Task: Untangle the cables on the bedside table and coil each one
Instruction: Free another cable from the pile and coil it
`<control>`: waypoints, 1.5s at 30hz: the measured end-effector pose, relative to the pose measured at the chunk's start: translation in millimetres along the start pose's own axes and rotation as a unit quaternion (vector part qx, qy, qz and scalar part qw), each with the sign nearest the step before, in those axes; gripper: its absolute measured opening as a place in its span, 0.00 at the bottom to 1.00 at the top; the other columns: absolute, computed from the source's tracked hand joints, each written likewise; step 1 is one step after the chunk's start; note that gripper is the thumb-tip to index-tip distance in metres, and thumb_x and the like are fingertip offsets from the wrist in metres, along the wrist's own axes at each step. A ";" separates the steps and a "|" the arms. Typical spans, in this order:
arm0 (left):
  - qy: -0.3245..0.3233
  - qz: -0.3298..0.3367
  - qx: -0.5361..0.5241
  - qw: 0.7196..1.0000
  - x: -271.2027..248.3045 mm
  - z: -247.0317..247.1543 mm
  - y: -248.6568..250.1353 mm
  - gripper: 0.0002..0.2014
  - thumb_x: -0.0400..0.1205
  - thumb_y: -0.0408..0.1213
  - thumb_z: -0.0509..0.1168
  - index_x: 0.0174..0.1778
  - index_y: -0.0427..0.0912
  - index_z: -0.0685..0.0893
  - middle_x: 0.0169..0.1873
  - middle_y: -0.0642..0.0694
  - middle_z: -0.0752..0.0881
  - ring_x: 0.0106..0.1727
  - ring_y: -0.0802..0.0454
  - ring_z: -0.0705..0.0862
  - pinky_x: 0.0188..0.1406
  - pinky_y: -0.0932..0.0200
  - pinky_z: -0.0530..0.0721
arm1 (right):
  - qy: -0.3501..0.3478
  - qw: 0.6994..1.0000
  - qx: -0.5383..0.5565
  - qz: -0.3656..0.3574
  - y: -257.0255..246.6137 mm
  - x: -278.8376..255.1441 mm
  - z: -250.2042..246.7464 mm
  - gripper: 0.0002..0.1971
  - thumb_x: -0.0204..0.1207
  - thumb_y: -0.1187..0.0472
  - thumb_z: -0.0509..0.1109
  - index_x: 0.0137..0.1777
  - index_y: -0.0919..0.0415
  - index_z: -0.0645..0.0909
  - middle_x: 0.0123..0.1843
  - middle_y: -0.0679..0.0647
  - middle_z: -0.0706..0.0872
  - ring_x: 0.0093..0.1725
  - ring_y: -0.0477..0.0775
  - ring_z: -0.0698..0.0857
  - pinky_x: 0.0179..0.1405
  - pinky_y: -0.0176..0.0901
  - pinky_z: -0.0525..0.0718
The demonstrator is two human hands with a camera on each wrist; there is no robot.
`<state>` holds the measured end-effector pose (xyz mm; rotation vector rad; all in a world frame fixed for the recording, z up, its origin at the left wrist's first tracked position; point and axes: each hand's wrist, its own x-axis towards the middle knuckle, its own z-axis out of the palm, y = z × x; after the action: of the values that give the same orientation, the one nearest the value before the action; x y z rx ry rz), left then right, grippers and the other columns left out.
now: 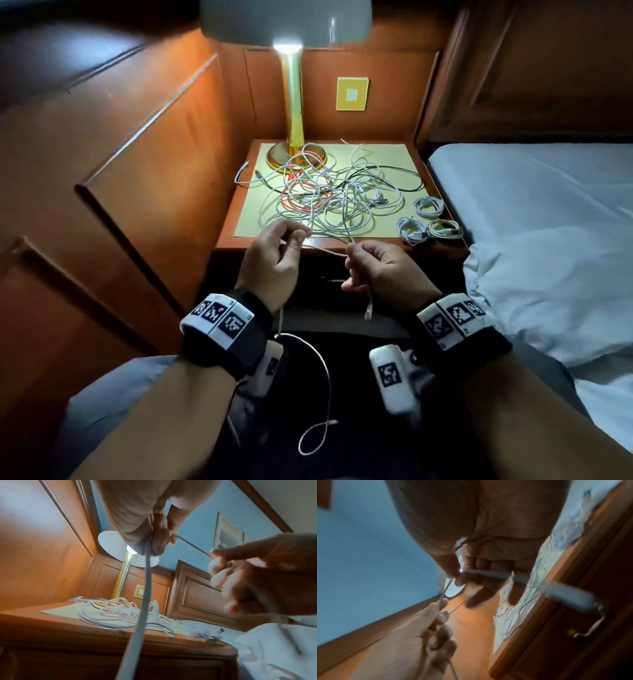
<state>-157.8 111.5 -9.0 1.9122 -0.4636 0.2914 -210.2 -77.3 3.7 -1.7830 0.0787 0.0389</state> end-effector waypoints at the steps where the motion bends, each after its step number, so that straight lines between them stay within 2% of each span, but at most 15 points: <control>1: 0.019 -0.001 0.004 1.000 6.3 -3.3 -5.9 0.08 0.85 0.40 0.62 0.50 0.44 0.86 0.43 0.57 0.87 0.45 0.66 0.84 0.47 0.71 0.77 | -0.008 0.997 0.079 0.011 -2.8 4.4 5.2 0.15 0.88 0.55 0.63 0.41 0.62 0.78 0.23 0.48 0.75 0.23 0.51 0.81 0.38 0.55 0.86; 3: 0.037 -0.006 0.010 0.999 17.7 -8.6 -19.8 0.06 0.87 0.36 0.64 0.51 0.44 0.86 0.40 0.60 0.85 0.40 0.71 0.82 0.43 0.75 0.75 | -0.009 0.983 0.181 0.029 -12.5 16.5 11.7 0.15 0.88 0.52 0.62 0.43 0.62 0.77 0.22 0.47 0.66 0.17 0.47 0.68 0.23 0.42 0.76; 6: 0.061 -0.024 -0.013 0.998 33.4 -11.8 -33.7 0.05 0.86 0.39 0.64 0.51 0.47 0.86 0.33 0.61 0.82 0.31 0.68 0.78 0.35 0.67 0.74 | -0.047 0.957 0.273 0.081 -25.8 34.9 11.4 0.17 0.88 0.49 0.58 0.51 0.62 0.81 0.26 0.49 0.62 0.20 0.47 0.59 0.21 0.37 0.62; 11: 0.158 -0.052 -0.031 0.986 57.2 -21.2 -46.7 0.06 0.85 0.45 0.63 0.50 0.52 0.84 0.32 0.57 0.81 0.31 0.55 0.78 0.35 0.57 0.76 | -0.127 0.949 0.269 0.104 -23.7 60.4 16.2 0.15 0.82 0.55 0.59 0.55 0.61 0.84 0.28 0.50 0.64 0.22 0.48 0.61 0.27 0.43 0.64; 15: 0.244 -0.093 -0.038 0.964 64.5 -38.1 -64.0 0.07 0.80 0.53 0.62 0.47 0.59 0.84 0.36 0.50 0.83 0.35 0.45 0.81 0.38 0.38 0.85 | -0.158 0.945 0.248 0.142 -16.8 77.0 19.8 0.13 0.82 0.59 0.56 0.45 0.62 0.81 0.28 0.51 0.65 0.20 0.47 0.60 0.23 0.37 0.62; 17: 0.249 -0.106 -0.039 0.962 65.2 -42.2 -67.3 0.07 0.79 0.51 0.63 0.49 0.58 0.84 0.37 0.49 0.84 0.36 0.45 0.81 0.40 0.36 0.86 | -0.171 0.932 0.283 0.151 -16.7 79.7 23.5 0.11 0.78 0.61 0.56 0.39 0.59 0.78 0.29 0.51 0.64 0.19 0.46 0.59 0.21 0.36 0.61; 20: 0.153 -0.084 -0.001 0.985 62.6 -42.3 -66.0 0.08 0.81 0.46 0.65 0.51 0.50 0.87 0.36 0.52 0.85 0.34 0.53 0.81 0.38 0.54 0.82 | -0.028 0.898 0.427 0.105 -16.8 86.5 22.5 0.10 0.77 0.62 0.58 0.37 0.57 0.77 0.28 0.48 0.64 0.21 0.47 0.61 0.22 0.37 0.62; 24: -0.146 -0.119 0.095 0.978 52.9 -34.3 -57.4 0.06 0.84 0.41 0.70 0.43 0.48 0.90 0.30 0.55 0.86 0.29 0.66 0.80 0.33 0.72 0.75 | 0.263 0.814 0.517 0.040 -5.4 98.8 -14.9 0.11 0.83 0.63 0.57 0.45 0.55 0.80 0.27 0.45 0.69 0.23 0.45 0.64 0.26 0.37 0.64; 26: -0.145 -0.124 0.121 0.974 50.9 -35.2 -56.3 0.06 0.84 0.40 0.70 0.44 0.49 0.91 0.30 0.58 0.87 0.32 0.69 0.81 0.34 0.76 0.73 | 0.315 0.832 0.456 0.019 2.4 98.0 -30.4 0.12 0.84 0.63 0.58 0.47 0.54 0.83 0.29 0.44 0.74 0.24 0.43 0.69 0.28 0.37 0.67; 30: -0.106 -0.094 0.090 0.986 48.7 -31.2 -42.5 0.08 0.83 0.36 0.71 0.44 0.56 0.91 0.39 0.56 0.90 0.40 0.63 0.84 0.39 0.77 0.77 | 0.253 0.959 0.062 -0.111 9.7 82.8 -16.9 0.10 0.85 0.65 0.65 0.54 0.56 0.88 0.44 0.51 0.91 0.37 0.47 0.86 0.34 0.34 0.81; 34: -0.172 -0.016 0.021 0.985 36.7 -8.9 -27.9 0.06 0.82 0.35 0.70 0.50 0.45 0.92 0.47 0.50 0.91 0.52 0.55 0.88 0.56 0.64 0.83 | 0.067 0.962 -0.230 -0.130 20.6 72.5 7.0 0.08 0.79 0.63 0.70 0.53 0.55 0.90 0.49 0.50 0.91 0.47 0.46 0.87 0.53 0.41 0.84; 37: -0.116 -0.014 -0.026 0.993 36.5 -7.9 -26.6 0.06 0.83 0.31 0.70 0.51 0.44 0.91 0.47 0.50 0.92 0.52 0.56 0.89 0.55 0.68 0.82 | -0.035 0.973 -0.215 -0.074 19.6 70.4 14.5 0.07 0.82 0.63 0.68 0.51 0.56 0.89 0.43 0.50 0.92 0.45 0.46 0.88 0.52 0.48 0.84; 40: -0.074 -0.036 -0.034 0.996 39.7 -12.8 -30.6 0.09 0.84 0.31 0.70 0.57 0.45 0.89 0.46 0.52 0.91 0.49 0.60 0.89 0.53 0.70 0.81 | -0.076 0.991 -0.102 -0.034 10.8 67.6 17.3 0.09 0.84 0.66 0.63 0.48 0.61 0.85 0.34 0.53 0.91 0.32 0.40 0.83 0.36 0.35 0.77; 43: -0.120 -0.048 -0.005 0.992 40.9 -13.6 -32.7 0.13 0.86 0.34 0.67 0.66 0.45 0.86 0.52 0.54 0.90 0.56 0.62 0.87 0.62 0.67 0.80 | -0.087 0.996 0.035 0.002 0.6 65.6 17.7 0.10 0.86 0.70 0.59 0.49 0.68 0.82 0.30 0.58 0.84 0.21 0.39 0.76 0.23 0.27 0.70; 45: -0.154 -0.066 0.005 0.986 41.5 -13.0 -32.4 0.10 0.87 0.36 0.64 0.60 0.45 0.89 0.46 0.60 0.91 0.51 0.67 0.87 0.56 0.69 0.81 | -0.098 0.990 0.100 0.022 -0.8 67.0 16.7 0.10 0.86 0.68 0.59 0.51 0.68 0.82 0.29 0.58 0.82 0.20 0.45 0.73 0.19 0.32 0.67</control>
<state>-106.0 126.7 -13.9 1.9960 -0.5346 -0.0912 -143.0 -63.0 -3.8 -1.5686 -0.0186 0.2304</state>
